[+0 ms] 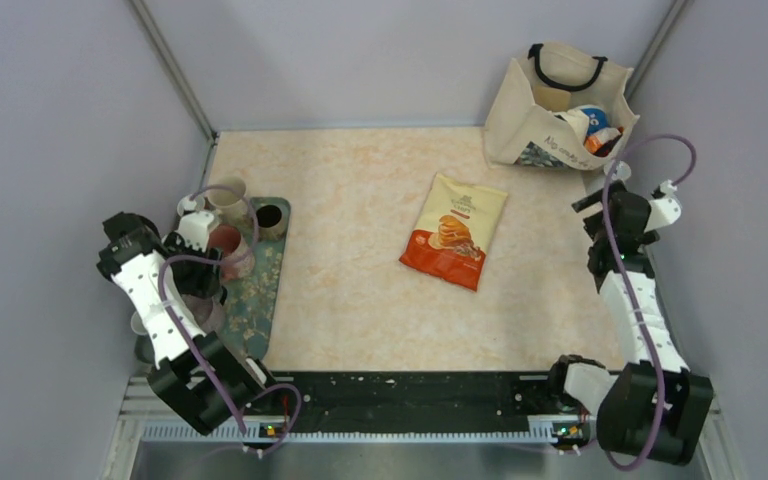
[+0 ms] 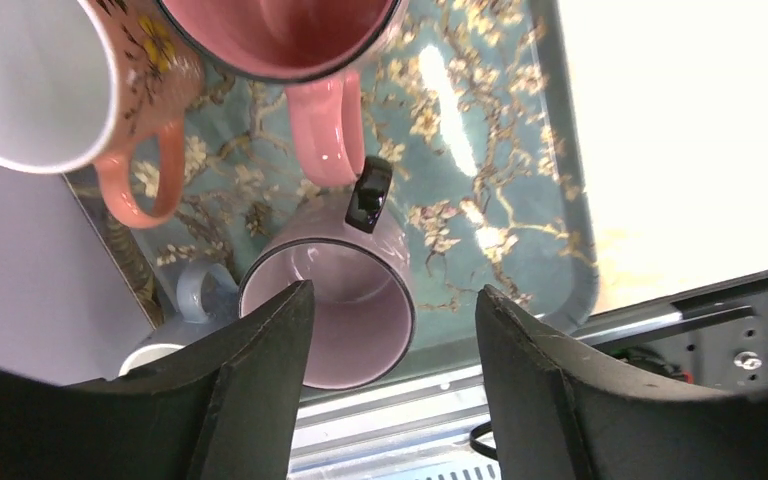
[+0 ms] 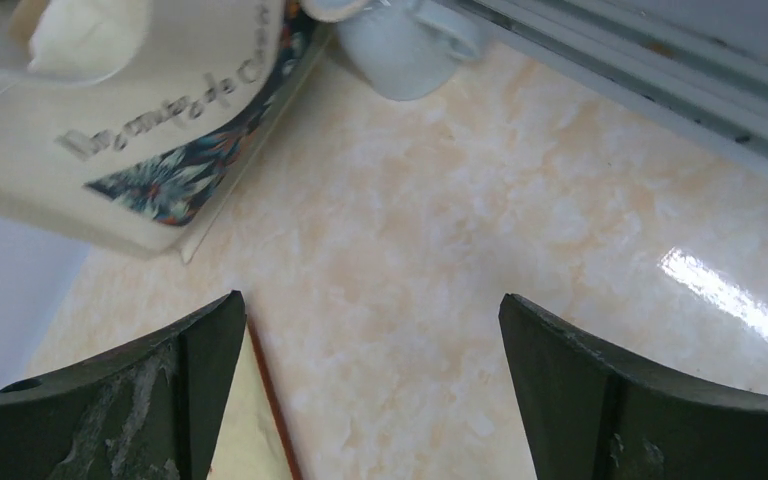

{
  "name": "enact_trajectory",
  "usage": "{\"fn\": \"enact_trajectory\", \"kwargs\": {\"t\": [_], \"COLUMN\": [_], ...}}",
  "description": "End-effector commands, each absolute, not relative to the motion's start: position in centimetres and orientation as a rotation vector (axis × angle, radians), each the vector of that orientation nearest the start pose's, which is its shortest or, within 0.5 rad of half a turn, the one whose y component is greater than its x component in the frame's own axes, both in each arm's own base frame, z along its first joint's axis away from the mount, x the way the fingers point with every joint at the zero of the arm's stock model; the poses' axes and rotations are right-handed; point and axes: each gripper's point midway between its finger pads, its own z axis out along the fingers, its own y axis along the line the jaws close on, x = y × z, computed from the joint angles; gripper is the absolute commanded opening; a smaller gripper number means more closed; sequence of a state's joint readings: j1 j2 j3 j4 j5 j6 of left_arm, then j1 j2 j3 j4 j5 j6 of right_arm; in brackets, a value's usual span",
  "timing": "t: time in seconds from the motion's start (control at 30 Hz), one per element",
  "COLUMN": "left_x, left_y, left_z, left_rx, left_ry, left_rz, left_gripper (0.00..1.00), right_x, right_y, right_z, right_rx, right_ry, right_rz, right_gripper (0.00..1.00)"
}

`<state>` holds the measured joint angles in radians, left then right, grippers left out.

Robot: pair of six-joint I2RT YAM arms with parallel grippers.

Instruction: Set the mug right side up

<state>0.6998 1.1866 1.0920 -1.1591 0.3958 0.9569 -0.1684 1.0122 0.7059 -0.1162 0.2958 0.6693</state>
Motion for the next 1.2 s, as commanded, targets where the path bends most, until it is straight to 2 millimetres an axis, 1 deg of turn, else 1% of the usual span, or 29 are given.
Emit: {"fn": "enact_trajectory", "kwargs": {"t": [0.0,0.1,0.2,0.27,0.37,0.47,0.5,0.6,0.77,0.87,0.97,1.07,1.13,1.17], "left_x": [20.6,21.9,23.5,24.4,25.7,26.8,27.1,27.6,28.0,28.3,28.5,28.5,28.6,28.7], "left_y": [8.2,6.6,5.0,3.4,1.4,0.2,-0.1,-0.8,-1.6,-1.6,-1.4,-1.4,-1.5,-1.5], "left_z": [19.2,21.2,22.5,23.1,24.4,25.2,25.2,25.1,24.4,24.1,23.7,23.2,22.8,22.6], "left_rx": [0.398,0.428,0.471,0.512,0.562,0.582,0.586,0.602,0.622,0.628,0.625,0.636,0.639,0.641], "left_ry": [2.487,2.433,2.405,2.383,2.342,2.311,2.306,2.293,2.294,2.301,2.316,2.329,2.340,2.347], "left_rz": [-0.196,-0.201,-0.178,-0.199,-0.232,-0.255,-0.264,-0.279,-0.298,-0.291,-0.274,-0.281,-0.287,-0.290], "left_gripper": [0.66,0.67,0.67,0.67,0.67,0.67,0.67,0.67,0.67,0.66,0.66,0.66,0.66,0.66], "right_x": [35.3,36.1,37.7,38.5,39.6,40.4,40.7,42.0,43.3,44.2,45.1,46.0,46.7,46.9], "right_y": [-11.0,-12.9,-14.0,-14.6,-15.0,-15.2,-15.4,-15.7,-16.7,-17.3,-18.0,-18.5,-18.7,-18.8], "right_z": [17.6,17.0,17.2,16.7,15.7,15.0,14.6,15.2,16.1,15.4,15.7,15.9,15.6,14.9], "right_rx": [1.308,1.436,1.446,1.457,1.448,1.444,1.446,1.405,1.395,1.441,1.450,1.444,1.447,1.462], "right_ry": [1.524,1.418,1.359,1.346,1.355,1.339,1.332,1.300,1.230,1.221,1.184,1.193,1.215,1.232], "right_rz": [0.169,0.145,0.170,0.169,0.214,0.265,0.277,0.324,0.341,0.366,0.390,0.372,0.359,0.350], "right_gripper": [0.95,0.91,0.82,0.78,0.72,0.69,0.68,0.66,0.66,0.65,0.61,0.61,0.61,0.61]}}
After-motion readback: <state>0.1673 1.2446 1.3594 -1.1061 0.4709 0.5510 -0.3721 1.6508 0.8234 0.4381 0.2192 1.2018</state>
